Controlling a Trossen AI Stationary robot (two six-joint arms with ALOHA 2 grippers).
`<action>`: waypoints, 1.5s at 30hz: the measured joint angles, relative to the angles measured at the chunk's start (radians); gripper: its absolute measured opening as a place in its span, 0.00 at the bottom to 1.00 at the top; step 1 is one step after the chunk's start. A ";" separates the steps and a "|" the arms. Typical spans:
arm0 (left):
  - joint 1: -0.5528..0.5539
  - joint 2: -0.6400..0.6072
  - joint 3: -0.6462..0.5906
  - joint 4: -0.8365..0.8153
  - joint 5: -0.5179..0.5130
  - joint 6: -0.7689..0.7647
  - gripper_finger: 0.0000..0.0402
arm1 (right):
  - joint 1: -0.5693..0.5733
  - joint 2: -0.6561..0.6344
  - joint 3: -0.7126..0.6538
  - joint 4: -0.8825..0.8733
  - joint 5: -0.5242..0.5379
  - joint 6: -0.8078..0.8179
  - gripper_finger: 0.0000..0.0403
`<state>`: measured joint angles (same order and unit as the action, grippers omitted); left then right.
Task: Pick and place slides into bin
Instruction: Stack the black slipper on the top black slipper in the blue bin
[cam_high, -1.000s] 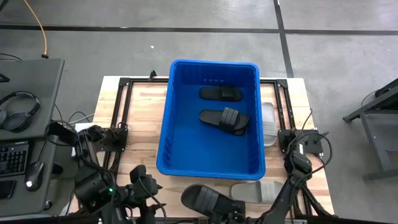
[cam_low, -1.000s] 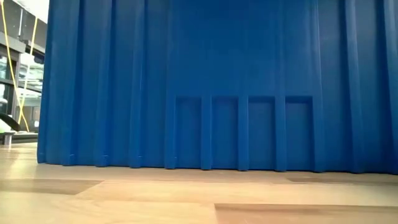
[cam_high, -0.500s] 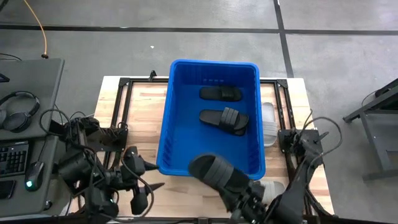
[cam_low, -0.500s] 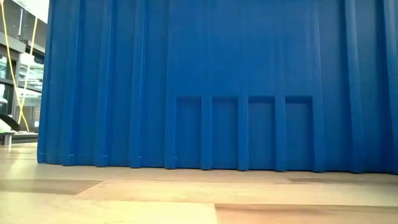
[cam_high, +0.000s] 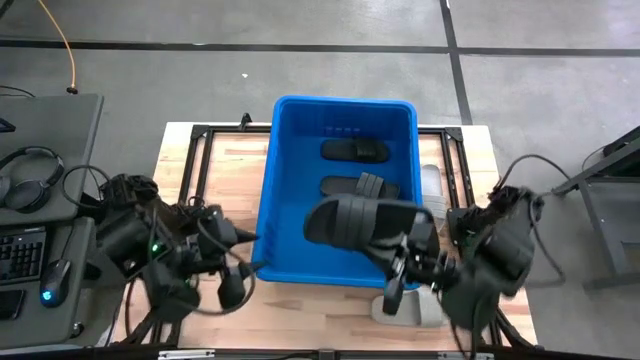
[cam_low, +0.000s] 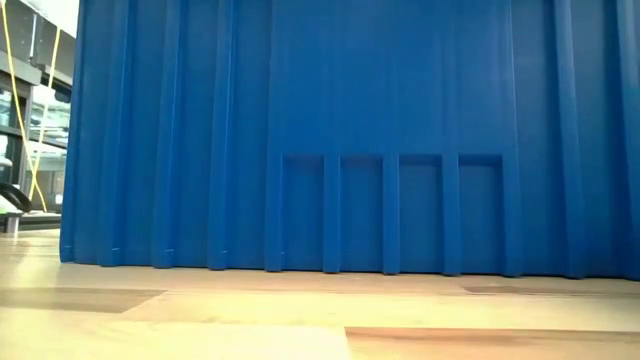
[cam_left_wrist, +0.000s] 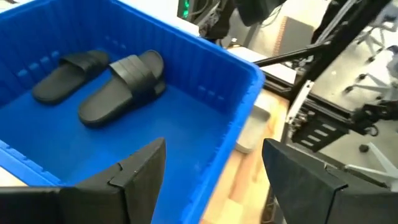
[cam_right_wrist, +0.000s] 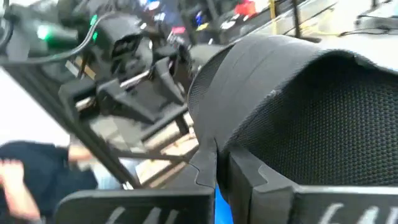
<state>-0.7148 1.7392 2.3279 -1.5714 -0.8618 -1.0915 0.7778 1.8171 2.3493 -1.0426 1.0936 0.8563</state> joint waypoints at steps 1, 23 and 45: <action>0.020 -0.006 0.000 0.000 0.015 0.015 0.63 | -0.016 -0.018 0.000 -0.018 -0.035 -0.024 0.00; 0.621 -0.082 -0.001 0.322 0.443 0.353 0.81 | -0.350 -0.178 0.000 -0.221 -0.445 -0.634 0.00; 0.665 -0.081 -0.001 0.404 0.562 0.554 0.83 | -0.437 -0.189 -0.003 -0.204 -0.552 -0.746 0.00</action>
<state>-0.0502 1.6581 2.3272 -1.1671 -0.3001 -0.5373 0.3408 1.6283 2.3466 -1.2469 0.5413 0.1099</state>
